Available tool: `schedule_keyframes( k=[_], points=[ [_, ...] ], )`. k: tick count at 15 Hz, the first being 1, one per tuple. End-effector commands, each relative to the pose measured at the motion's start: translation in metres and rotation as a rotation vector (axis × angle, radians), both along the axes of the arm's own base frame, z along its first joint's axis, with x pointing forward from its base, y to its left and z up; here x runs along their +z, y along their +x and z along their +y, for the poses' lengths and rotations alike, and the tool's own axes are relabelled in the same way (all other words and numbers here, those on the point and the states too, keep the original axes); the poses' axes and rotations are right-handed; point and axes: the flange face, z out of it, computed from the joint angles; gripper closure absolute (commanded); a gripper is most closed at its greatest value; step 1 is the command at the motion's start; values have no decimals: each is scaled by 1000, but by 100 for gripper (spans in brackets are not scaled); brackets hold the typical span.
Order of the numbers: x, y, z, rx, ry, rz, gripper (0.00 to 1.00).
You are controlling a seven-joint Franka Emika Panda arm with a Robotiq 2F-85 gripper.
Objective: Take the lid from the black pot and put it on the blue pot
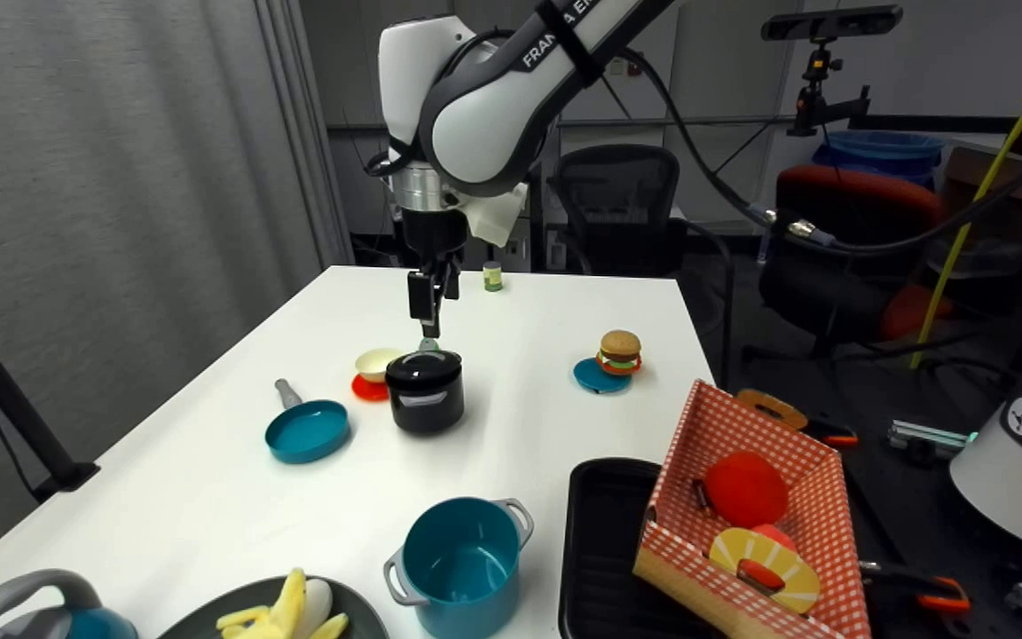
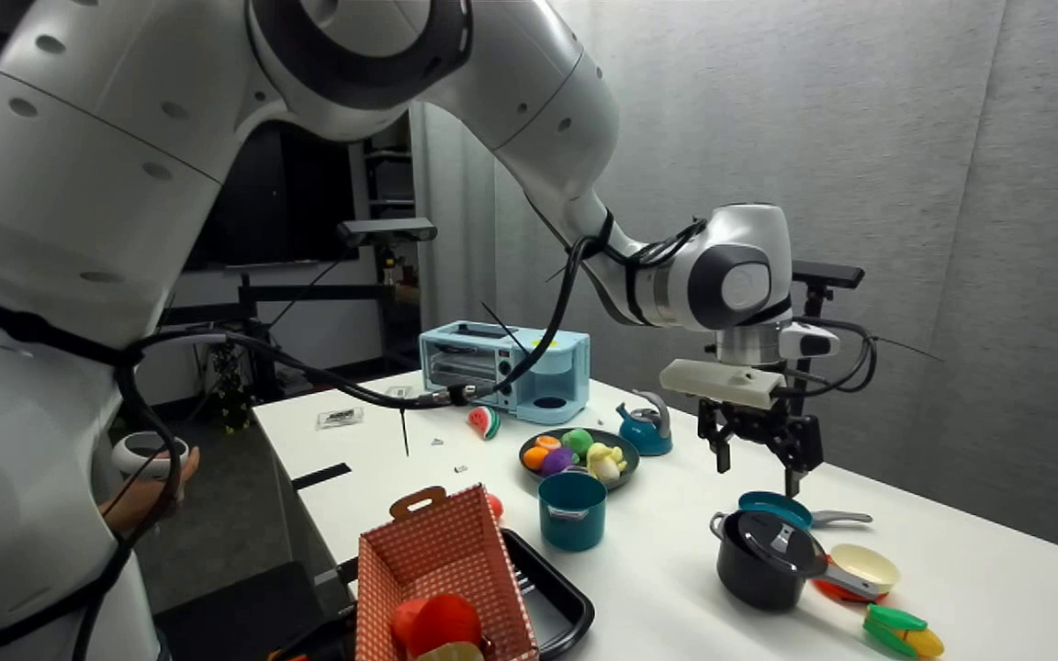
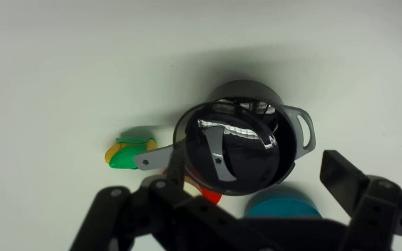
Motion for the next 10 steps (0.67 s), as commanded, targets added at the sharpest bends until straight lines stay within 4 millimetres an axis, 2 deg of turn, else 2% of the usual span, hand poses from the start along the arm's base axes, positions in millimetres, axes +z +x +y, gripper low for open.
schedule_keyframes(
  k=[1,5,10],
  points=[
    [-22,18,-13,11,26,-10,0],
    [-41,27,-19,22,21,7,2],
    [-45,44,-26,37,15,-5,5]
  ],
)
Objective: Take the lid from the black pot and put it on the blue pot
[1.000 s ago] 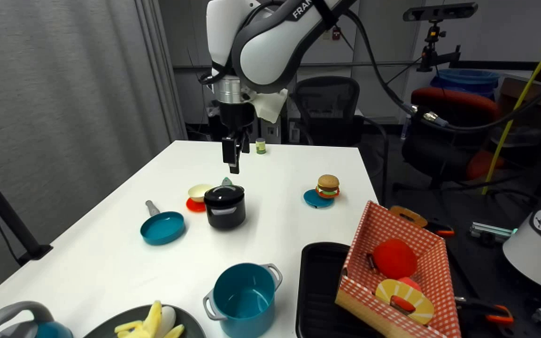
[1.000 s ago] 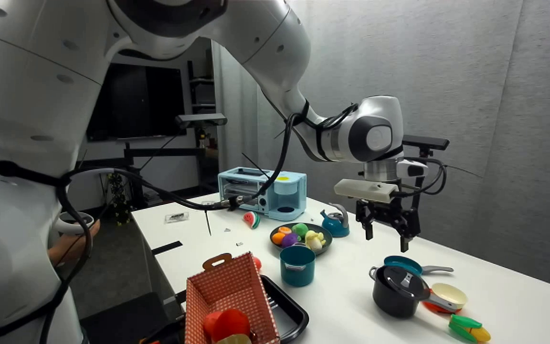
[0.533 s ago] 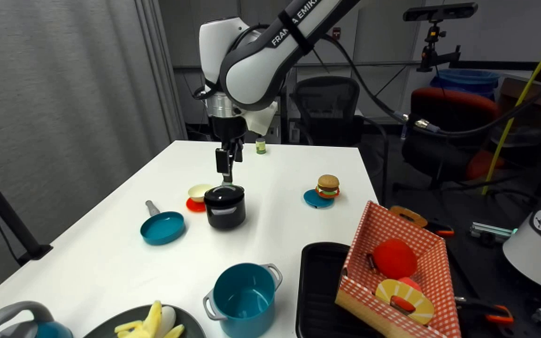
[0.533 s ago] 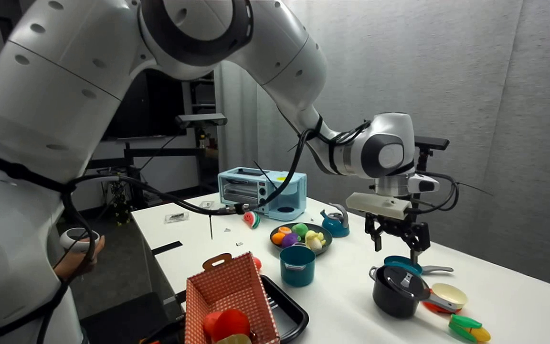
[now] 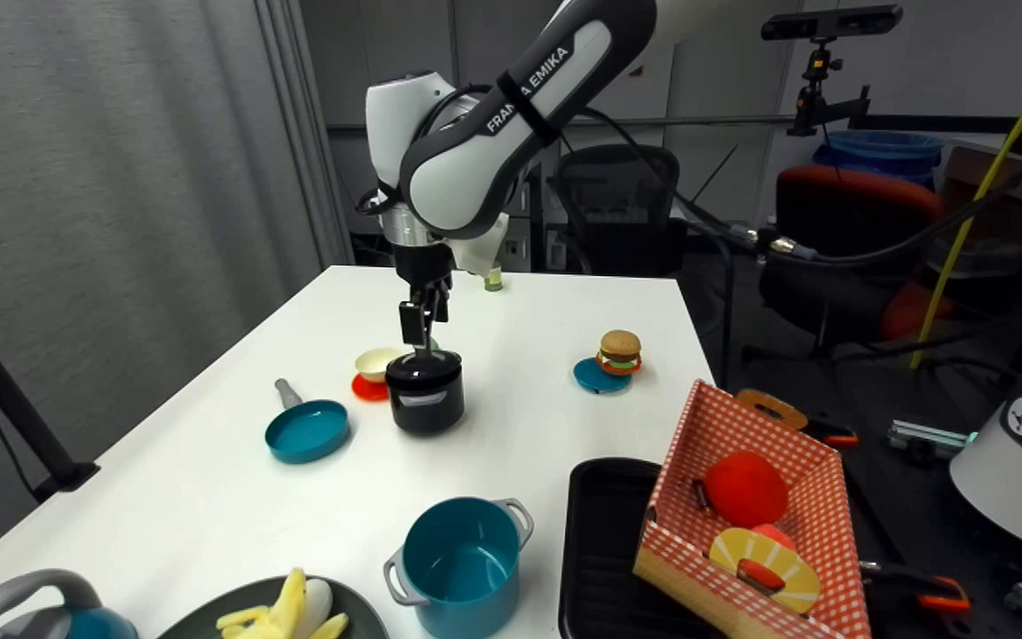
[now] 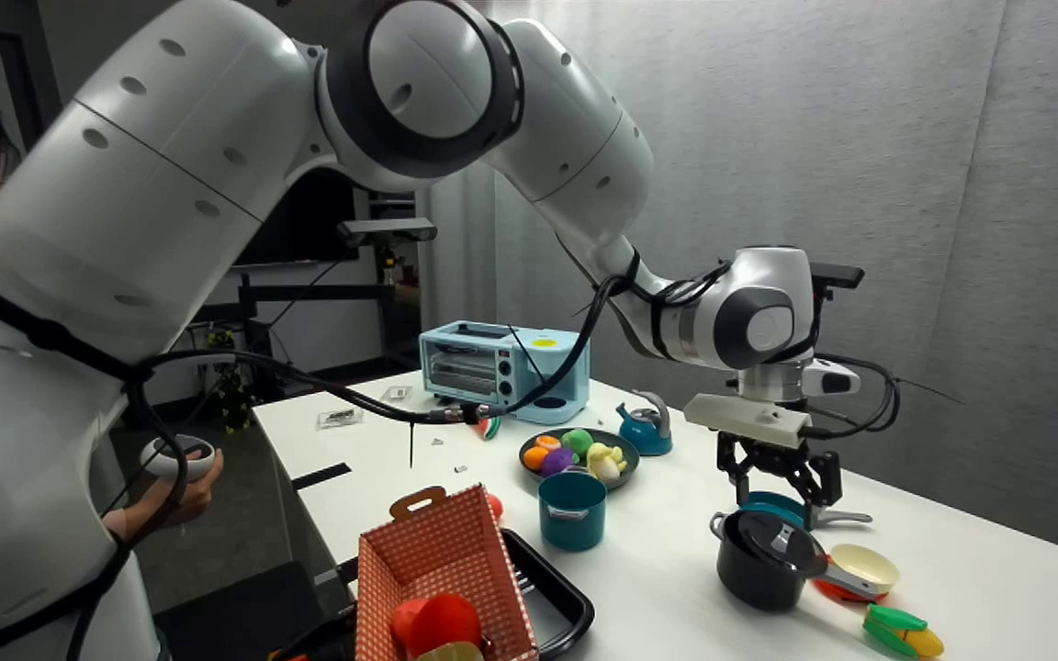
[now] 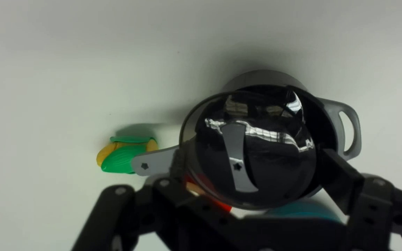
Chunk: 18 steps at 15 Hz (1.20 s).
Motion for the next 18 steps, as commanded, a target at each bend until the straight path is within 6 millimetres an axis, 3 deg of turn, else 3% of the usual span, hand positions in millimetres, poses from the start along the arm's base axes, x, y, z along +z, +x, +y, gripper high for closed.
schedule_keyframes(
  k=[1,4,7,11,13,14,16,18],
  points=[
    [1,21,-11,14,24,-31,6],
    [-1,29,-17,18,26,-44,23],
    [-11,30,-21,17,28,-37,17],
    [-28,29,-22,10,36,-18,1],
    [-36,28,-21,8,41,-8,7],
    [-41,28,-20,6,43,0,26],
    [-46,27,-19,4,45,8,33],
    [-42,30,-19,4,45,3,48]
  ],
)
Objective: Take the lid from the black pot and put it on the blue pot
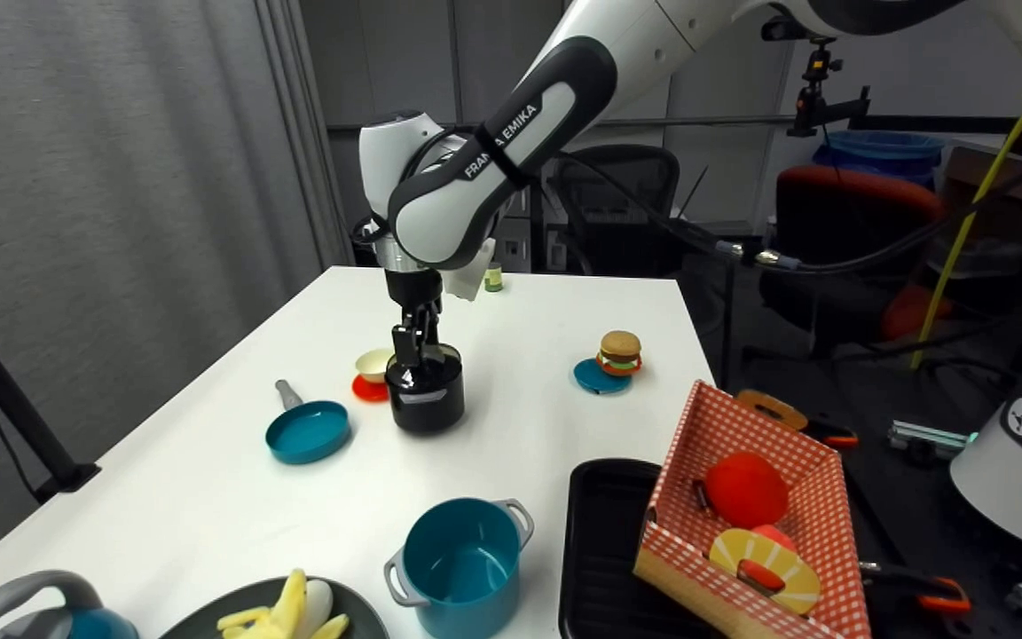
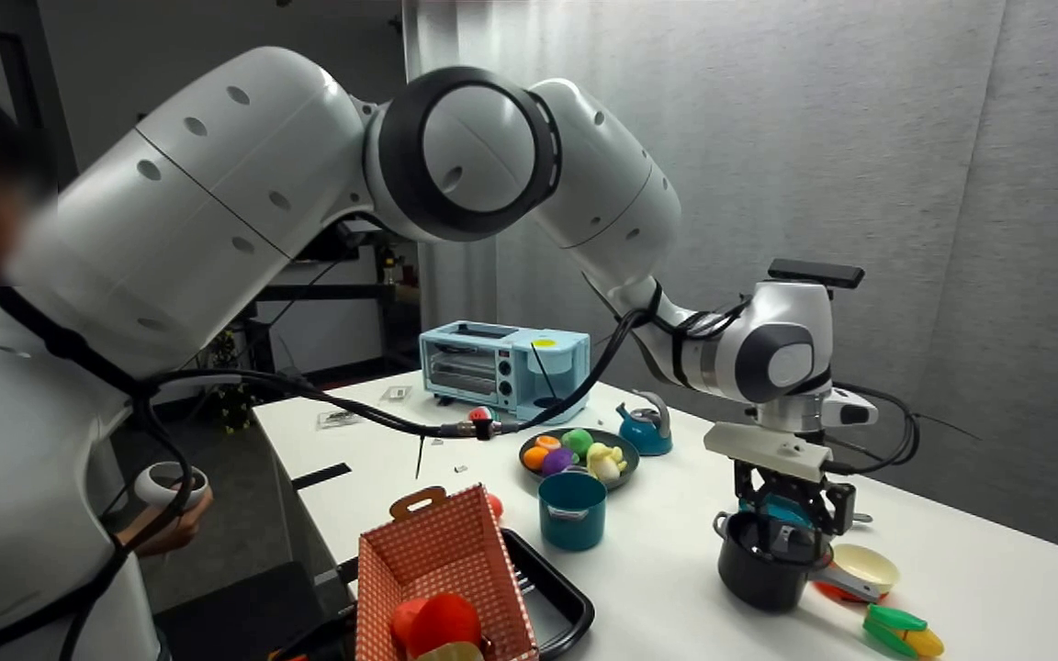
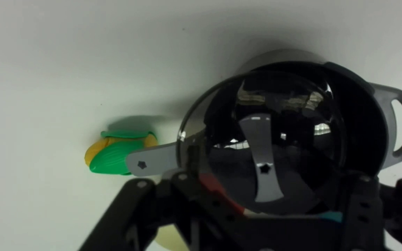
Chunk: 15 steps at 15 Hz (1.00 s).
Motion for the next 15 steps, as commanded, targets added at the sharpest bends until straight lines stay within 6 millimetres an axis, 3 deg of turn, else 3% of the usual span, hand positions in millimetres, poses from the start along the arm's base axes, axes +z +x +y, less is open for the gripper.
schedule_keyframes(
  k=[1,7,11,15],
  points=[
    [-1,7,-4,-3,35,1,55],
    [3,7,-11,-15,34,-1,100],
    [12,1,-16,-41,-13,-13,96],
    [27,-8,1,-53,-34,-6,96]
  ],
)
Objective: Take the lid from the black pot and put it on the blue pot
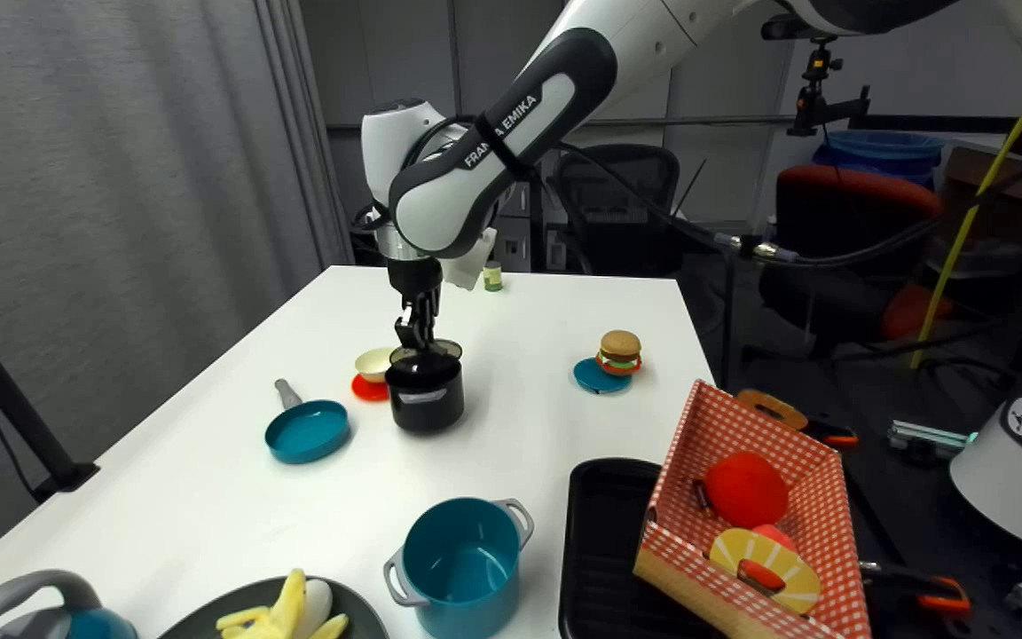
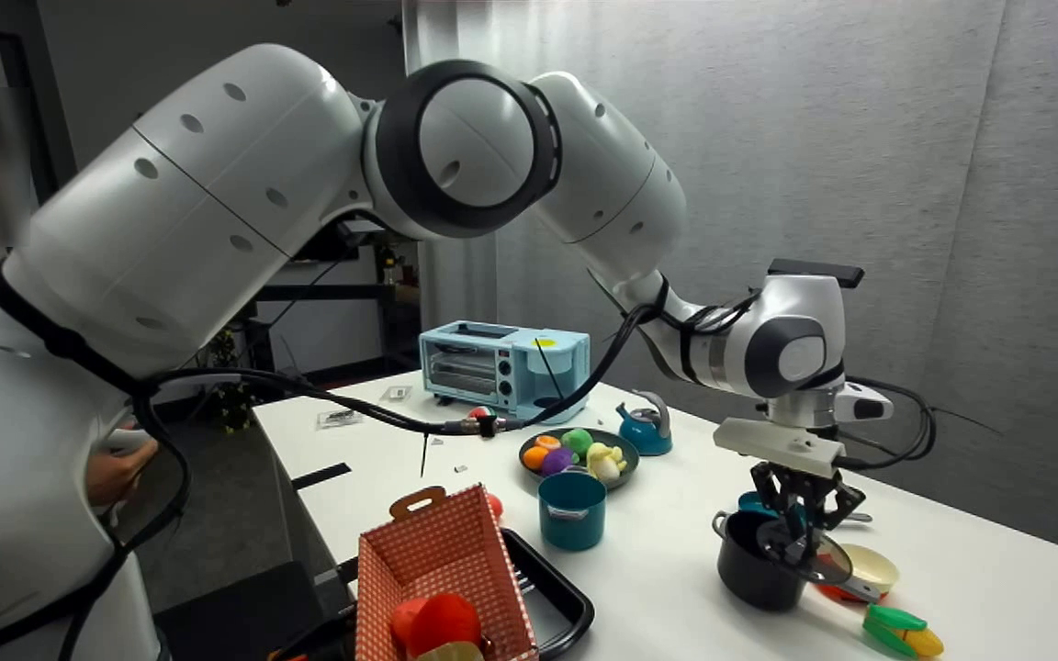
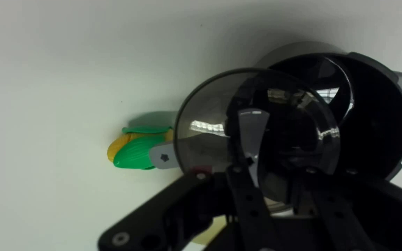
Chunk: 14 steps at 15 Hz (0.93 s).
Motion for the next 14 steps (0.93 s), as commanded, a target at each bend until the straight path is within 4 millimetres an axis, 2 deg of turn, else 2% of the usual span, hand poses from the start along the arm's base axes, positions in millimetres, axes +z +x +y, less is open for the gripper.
schedule_keyframes(
  k=[1,7,9,11,14],
  points=[
    [24,-11,21,-25,-21,9,96],
    [72,-34,72,-2,-45,1,96],
    [87,-47,88,1,-51,7,96],
    [96,-61,107,11,-53,23,96],
    [98,-78,140,45,-49,65,96]
  ],
)
